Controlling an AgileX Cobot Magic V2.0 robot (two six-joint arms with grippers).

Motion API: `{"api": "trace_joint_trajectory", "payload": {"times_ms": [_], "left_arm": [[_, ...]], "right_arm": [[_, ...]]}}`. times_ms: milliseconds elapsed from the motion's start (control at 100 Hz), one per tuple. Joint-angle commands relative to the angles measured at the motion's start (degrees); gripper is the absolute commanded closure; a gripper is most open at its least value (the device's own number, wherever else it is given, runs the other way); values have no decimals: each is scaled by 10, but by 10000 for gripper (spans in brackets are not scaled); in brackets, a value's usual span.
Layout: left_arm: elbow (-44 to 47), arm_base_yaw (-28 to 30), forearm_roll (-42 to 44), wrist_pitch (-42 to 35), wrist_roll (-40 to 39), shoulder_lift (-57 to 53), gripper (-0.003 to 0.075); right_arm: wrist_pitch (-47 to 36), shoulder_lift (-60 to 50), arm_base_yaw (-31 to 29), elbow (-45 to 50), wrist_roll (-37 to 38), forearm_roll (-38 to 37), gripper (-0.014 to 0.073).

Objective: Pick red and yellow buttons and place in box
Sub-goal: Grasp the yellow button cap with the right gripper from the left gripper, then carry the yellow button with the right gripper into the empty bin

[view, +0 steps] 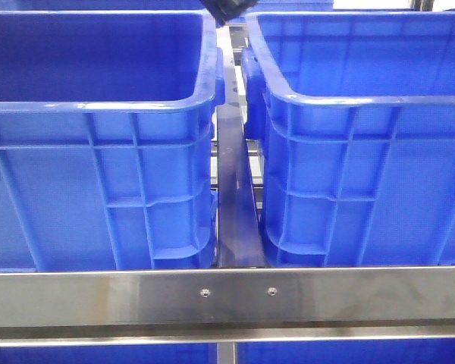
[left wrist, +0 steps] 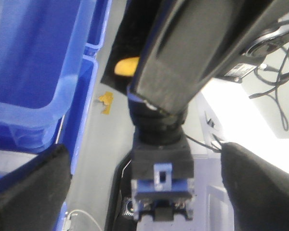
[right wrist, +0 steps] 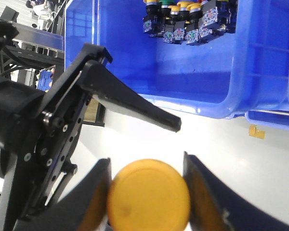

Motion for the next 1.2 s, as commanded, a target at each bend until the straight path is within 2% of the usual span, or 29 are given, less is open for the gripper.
{"api": "trace_joint_trajectory", "payload": {"times_ms": [0,170,370,620,720,860,1190], "left_arm": [[-19,-4,-22,14,-5,-24,113],[-19,-4,-22,14,-5,-24,113],[-19,-4,-22,14,-5,-24,113],[-19,-4,-23,14,-7,-24,113],[-19,-4,-23,14,-7,-24,113],[-19,-4,-25,14,-13,-24,113],[-19,-4,-25,14,-13,-24,113]], "right_arm": [[4,-5,-1,-19,-6,14,567],[23,-5,-28,-22,-6,-8,567],[46,-5,-118,-57,-10,-43,567],[42,41,-215,-129,-86,-74,567],[34,94,-225,-164,-122,-98,567],[4,167,-225,-203,-208,-111,567],[-134,297,-225,-273,-385,-111,567]]}}
